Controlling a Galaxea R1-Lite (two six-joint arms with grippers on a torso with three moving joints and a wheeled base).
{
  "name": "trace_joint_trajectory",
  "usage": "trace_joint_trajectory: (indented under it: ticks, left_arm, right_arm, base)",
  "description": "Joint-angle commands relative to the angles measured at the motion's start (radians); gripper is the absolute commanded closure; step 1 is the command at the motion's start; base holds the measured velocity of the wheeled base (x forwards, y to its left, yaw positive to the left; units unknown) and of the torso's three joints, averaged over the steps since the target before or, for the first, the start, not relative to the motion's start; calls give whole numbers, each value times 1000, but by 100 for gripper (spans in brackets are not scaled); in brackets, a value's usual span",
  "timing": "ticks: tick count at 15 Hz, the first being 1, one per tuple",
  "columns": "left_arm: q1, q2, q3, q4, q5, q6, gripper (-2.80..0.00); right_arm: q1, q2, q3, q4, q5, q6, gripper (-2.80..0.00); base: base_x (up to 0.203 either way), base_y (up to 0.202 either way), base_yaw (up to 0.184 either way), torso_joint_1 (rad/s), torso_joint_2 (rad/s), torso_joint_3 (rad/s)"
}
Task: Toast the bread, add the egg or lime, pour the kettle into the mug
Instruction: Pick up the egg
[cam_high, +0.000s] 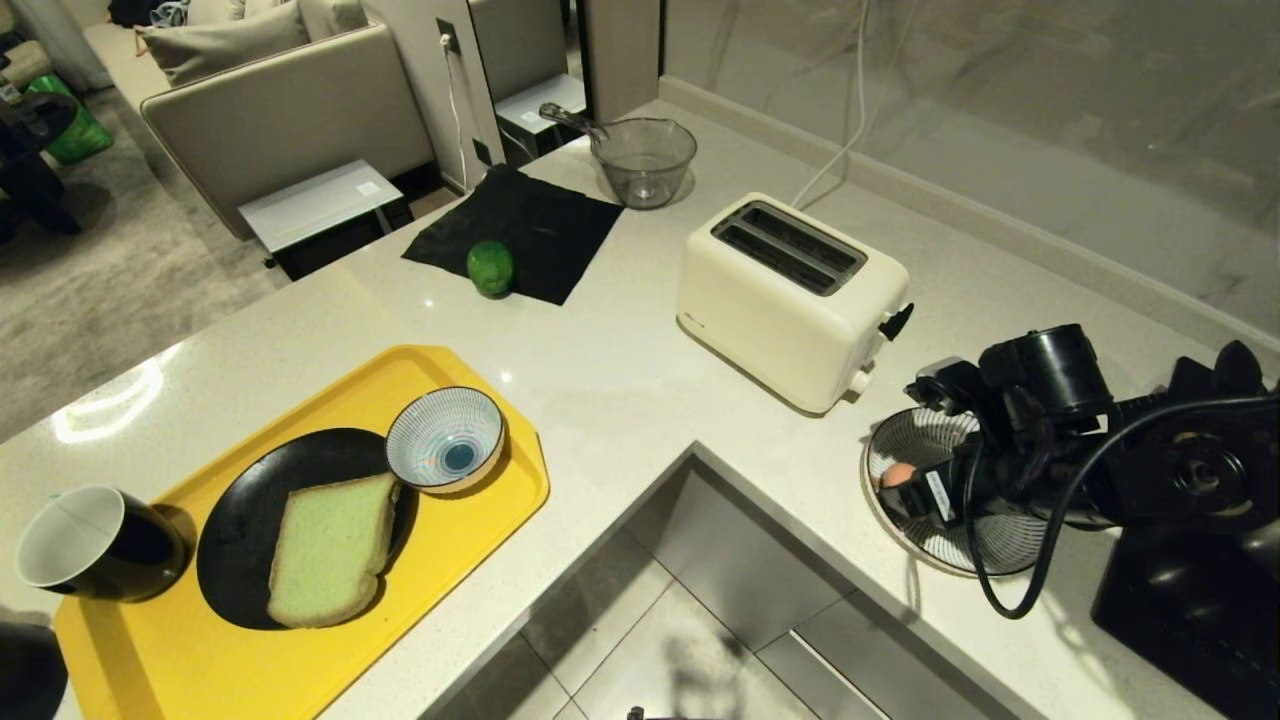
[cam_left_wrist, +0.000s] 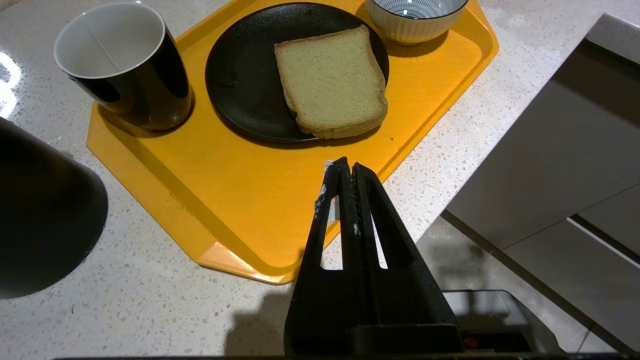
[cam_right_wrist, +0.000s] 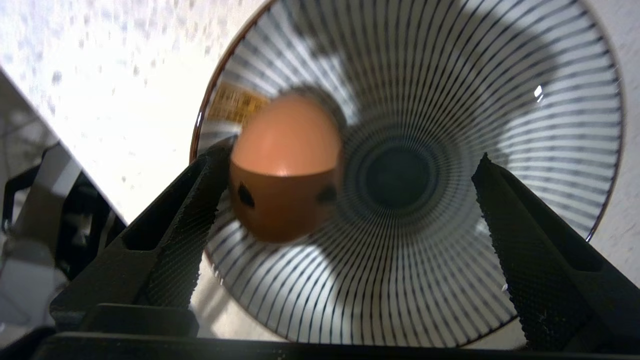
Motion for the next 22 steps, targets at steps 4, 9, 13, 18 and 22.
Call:
trace_joint_trajectory:
  ticks: [4, 9, 13, 18, 22]
  left_arm:
    - [1, -1, 0, 0, 0, 0, 0]
    - [1, -1, 0, 0, 1, 0, 0]
    - [1, -1, 0, 0, 0, 0, 0]
    - [1, -1, 0, 0, 0, 0, 0]
    - [1, -1, 0, 0, 0, 0, 0]
  right_arm:
    - [-3, 25, -7, -37, -15, -3, -280]
    - [-17, 28, -3, -34, -18, -5, -280]
    - [-18, 21, 4, -33, -40, -5, -280]
    - [-17, 18, 5, -33, -38, -5, -280]
    - [-17, 18, 15, -33, -39, -5, -280]
  base:
    - [0, 0, 0, 0, 0, 0]
    - [0, 0, 0, 0, 0, 0]
    - [0, 0, 0, 0, 0, 0]
    - [0, 0, 0, 0, 0, 0]
    - [0, 0, 0, 0, 0, 0]
